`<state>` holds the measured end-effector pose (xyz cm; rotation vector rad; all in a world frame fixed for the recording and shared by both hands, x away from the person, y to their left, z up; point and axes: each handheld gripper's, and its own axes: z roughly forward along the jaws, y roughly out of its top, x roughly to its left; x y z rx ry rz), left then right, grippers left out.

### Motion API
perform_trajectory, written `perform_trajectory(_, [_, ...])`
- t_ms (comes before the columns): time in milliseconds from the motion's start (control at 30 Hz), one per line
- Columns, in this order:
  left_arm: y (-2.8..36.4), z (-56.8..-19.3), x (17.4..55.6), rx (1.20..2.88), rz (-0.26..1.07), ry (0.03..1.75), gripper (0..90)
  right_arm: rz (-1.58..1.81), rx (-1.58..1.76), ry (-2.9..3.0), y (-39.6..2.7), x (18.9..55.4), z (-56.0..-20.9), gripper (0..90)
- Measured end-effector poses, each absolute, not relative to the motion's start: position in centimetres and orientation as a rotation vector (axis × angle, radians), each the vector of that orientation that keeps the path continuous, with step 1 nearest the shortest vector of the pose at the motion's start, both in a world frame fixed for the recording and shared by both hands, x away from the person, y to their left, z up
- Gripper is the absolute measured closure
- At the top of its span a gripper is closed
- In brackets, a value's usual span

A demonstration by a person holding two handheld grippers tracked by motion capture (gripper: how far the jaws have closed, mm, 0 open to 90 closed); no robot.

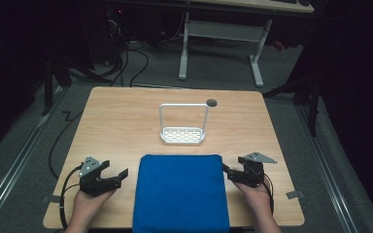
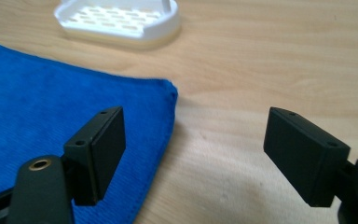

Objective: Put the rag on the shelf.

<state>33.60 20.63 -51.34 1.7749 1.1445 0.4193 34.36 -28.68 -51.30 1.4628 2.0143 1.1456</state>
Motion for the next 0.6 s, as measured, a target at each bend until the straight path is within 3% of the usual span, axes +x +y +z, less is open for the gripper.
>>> perform_trajectory(100, [20.34, -51.49, 33.77, 1.765, 0.414, 1.144, 16.4, 1.144, 1.433, 2.007, -28.72, 34.46, -50.94, 14.0])
perform_trajectory(367, [20.21, -52.14, 34.30, 1.800, 0.400, 1.182, 24.0, 1.115, 1.344, 2.007, -28.80, 34.15, -51.01, 14.8])
perform_trajectory(600, [20.21, -52.11, 34.37, 1.818, 0.400, 1.175, 23.2, 1.136, 1.358, 2.055, -28.12, 34.37, -51.42, 14.8])
